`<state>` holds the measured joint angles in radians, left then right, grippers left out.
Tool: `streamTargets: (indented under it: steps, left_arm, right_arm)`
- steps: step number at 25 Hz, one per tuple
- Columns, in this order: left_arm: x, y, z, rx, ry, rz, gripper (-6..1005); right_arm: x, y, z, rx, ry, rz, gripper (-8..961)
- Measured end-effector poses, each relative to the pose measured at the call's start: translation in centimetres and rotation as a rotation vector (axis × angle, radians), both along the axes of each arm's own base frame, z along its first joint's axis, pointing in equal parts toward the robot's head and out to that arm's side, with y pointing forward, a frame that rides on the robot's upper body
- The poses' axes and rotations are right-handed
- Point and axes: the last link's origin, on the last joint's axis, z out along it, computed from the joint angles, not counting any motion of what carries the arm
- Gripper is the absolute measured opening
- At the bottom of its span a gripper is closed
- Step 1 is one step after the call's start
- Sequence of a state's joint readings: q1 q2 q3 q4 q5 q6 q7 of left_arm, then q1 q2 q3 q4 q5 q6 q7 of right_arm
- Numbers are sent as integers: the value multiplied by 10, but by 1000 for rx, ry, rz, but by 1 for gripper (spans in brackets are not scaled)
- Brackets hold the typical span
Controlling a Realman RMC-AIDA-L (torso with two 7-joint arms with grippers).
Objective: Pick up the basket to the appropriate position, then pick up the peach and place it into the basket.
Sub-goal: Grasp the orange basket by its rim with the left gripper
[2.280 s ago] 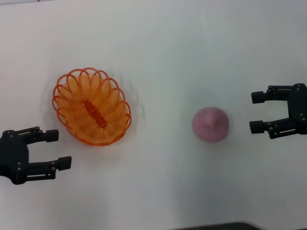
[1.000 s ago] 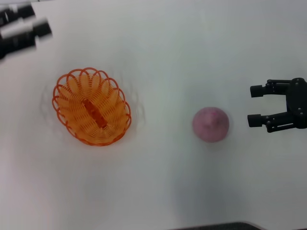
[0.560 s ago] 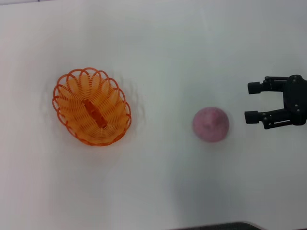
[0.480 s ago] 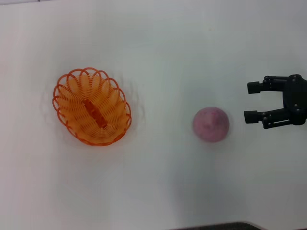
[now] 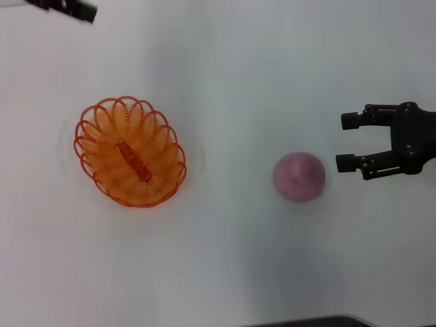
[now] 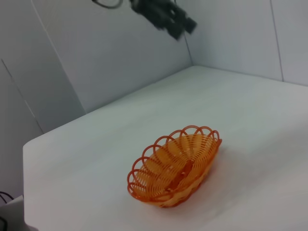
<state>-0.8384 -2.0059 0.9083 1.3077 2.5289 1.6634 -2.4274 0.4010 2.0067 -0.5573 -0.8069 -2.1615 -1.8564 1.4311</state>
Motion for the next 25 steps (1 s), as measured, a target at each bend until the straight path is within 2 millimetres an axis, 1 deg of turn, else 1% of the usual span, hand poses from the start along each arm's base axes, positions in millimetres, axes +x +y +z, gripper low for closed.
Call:
streamTargets:
  steps: [2,5,8,13,20,25]
  left_arm:
    - [-2,4,-16,9,104,0,839]
    - [-7,8,-36,3,194,15,839]
    - [-15,10,-51,-10,247,32,839]
    - [-33,10,-82,-82,312,66,838]
    - [-48,8,-107,-130,374,64,838]
    - [-53,6,-115,-145,390,66,838]
  right_arm:
    - [-1,1,-2,-5,0,5,945]
    - [-2,2,-5,-4,-3,3,945]
    - [-1,3,-9,3,-7,-5,945]
    - [-1,6,-14,3,-7,-13,945]
    - [-1,7,-18,2,-9,-12,945]
    - [0,7,-19,4,-9,-18,944]
